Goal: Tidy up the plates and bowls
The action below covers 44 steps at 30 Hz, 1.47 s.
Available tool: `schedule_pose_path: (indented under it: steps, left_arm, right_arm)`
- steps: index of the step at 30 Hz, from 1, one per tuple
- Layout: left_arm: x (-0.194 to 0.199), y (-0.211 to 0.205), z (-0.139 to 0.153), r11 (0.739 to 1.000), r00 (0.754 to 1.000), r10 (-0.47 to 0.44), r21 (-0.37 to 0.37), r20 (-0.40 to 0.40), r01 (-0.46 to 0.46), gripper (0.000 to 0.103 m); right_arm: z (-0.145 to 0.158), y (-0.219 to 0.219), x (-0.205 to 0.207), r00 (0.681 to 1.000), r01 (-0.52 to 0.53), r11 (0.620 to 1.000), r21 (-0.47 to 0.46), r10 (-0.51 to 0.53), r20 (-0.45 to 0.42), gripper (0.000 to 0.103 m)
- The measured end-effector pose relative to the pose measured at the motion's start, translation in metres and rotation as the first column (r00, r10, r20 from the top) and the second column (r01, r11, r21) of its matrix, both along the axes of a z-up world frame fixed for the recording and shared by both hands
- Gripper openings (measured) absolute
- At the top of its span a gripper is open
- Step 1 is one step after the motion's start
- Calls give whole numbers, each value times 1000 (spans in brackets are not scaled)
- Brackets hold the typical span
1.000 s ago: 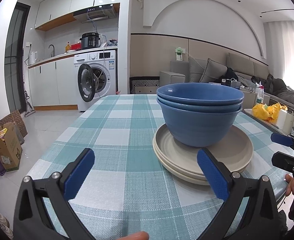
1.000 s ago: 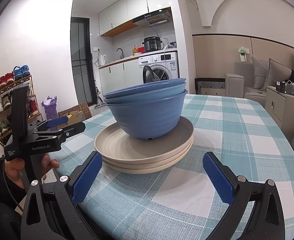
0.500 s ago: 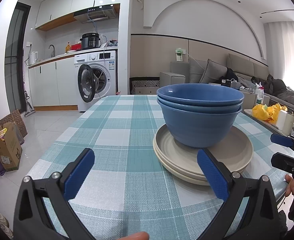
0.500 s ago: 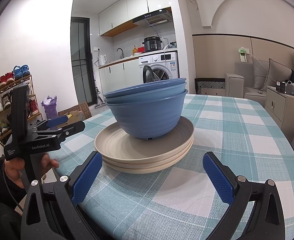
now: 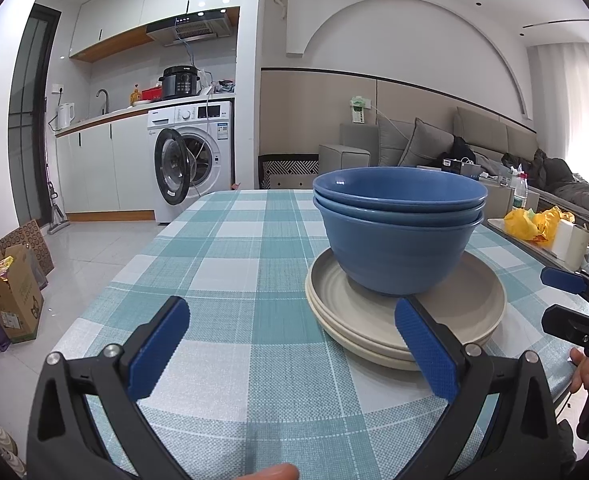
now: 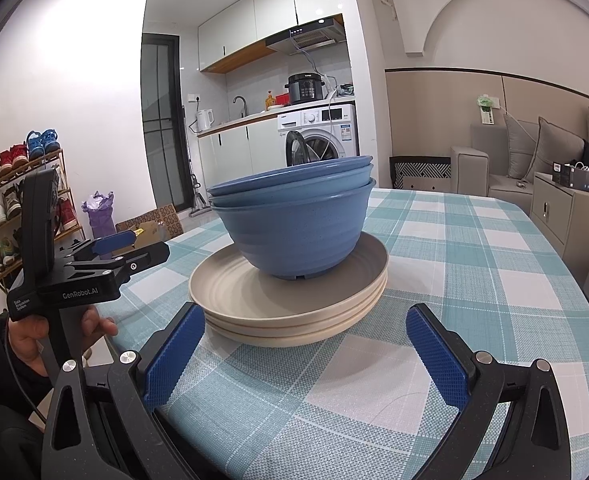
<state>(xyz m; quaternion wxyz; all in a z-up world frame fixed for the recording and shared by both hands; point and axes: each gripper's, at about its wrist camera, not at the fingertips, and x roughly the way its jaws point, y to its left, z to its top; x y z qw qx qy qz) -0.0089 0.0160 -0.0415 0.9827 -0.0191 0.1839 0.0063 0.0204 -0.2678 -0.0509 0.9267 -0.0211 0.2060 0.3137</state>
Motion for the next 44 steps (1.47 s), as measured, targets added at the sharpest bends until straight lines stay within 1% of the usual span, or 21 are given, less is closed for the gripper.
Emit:
schedule_pose_path:
  steps: [38,44]
  left_arm:
    - [0,-1,-1,1000,1000,-1,1,0,1,103]
    - [0,-1,0,1000,1000,-9,-10,2,9,103]
  right_arm:
    - [-1,0,0,1000,-1,1000,-2,1,1,102]
    - [-1,0,0,1000,0,1000,0,0,1,102]
